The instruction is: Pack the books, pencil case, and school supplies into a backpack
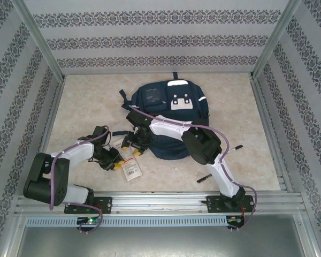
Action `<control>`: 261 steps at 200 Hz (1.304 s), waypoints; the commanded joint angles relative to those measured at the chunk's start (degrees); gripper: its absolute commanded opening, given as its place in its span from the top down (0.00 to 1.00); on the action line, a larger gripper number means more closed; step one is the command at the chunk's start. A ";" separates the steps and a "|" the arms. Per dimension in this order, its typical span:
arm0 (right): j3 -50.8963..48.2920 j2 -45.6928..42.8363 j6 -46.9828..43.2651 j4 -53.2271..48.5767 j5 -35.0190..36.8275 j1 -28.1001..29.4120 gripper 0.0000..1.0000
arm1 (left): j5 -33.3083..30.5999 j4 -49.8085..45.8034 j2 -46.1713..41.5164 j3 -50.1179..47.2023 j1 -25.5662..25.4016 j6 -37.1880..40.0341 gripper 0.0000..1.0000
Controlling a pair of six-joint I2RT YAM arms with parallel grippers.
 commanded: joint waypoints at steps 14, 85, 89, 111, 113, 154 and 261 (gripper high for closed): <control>-4.09 -0.43 -1.81 11.52 -10.73 0.68 0.60 | 8.08 18.38 4.57 -3.32 -2.83 3.83 0.81; -13.25 -4.80 -12.87 12.10 -17.00 -2.05 0.85 | 6.20 17.34 -0.63 -2.77 -2.74 6.44 1.00; -13.67 -5.06 -13.43 11.84 -16.80 -2.22 0.85 | 5.77 17.26 -1.33 -2.82 -2.75 6.55 1.00; -15.13 -6.07 -16.45 11.12 -16.95 -2.58 0.87 | 6.30 17.80 -3.53 -2.82 -2.75 7.09 1.00; -15.18 -6.16 -16.64 11.13 -16.99 -2.60 0.86 | 6.43 17.71 -3.68 -2.74 -2.73 7.17 1.00; -16.07 -10.70 -24.24 9.97 -13.68 -3.83 0.64 | 5.25 8.65 -9.13 0.79 -2.40 8.75 1.00; -36.29 -40.12 -43.59 18.71 -7.95 -11.15 0.28 | 7.04 -1.37 -19.29 15.42 -2.35 3.64 1.00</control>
